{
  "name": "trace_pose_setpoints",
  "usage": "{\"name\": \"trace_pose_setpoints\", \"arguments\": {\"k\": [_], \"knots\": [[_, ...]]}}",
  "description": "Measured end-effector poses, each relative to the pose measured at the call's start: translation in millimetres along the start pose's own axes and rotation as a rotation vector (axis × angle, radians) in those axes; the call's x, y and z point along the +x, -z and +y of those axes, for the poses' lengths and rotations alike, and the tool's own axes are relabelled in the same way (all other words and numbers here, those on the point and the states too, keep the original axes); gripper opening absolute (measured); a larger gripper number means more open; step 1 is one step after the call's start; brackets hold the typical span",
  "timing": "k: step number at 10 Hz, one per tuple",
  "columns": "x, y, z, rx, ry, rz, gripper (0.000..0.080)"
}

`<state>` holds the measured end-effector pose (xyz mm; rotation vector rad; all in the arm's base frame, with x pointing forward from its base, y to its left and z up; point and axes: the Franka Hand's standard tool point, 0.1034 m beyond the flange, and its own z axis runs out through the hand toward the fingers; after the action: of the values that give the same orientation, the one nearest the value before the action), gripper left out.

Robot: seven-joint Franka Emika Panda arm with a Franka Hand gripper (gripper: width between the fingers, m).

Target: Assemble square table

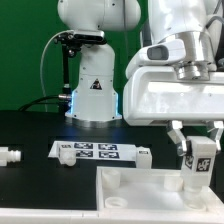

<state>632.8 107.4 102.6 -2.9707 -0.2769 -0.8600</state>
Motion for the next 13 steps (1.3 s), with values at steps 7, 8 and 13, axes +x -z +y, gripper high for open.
{"name": "trace_pose_setpoints", "arguments": {"k": [7,8,13], "knots": [[0.1,-8.9,2.2,-0.010,-0.003,0.015,0.0287],[0.9,-9.3,3.5,-0.015,-0.003,0.025,0.0287],[-4.2,-10.9,-7.6,-0.009,-0.002,0.026,0.0287]]}}
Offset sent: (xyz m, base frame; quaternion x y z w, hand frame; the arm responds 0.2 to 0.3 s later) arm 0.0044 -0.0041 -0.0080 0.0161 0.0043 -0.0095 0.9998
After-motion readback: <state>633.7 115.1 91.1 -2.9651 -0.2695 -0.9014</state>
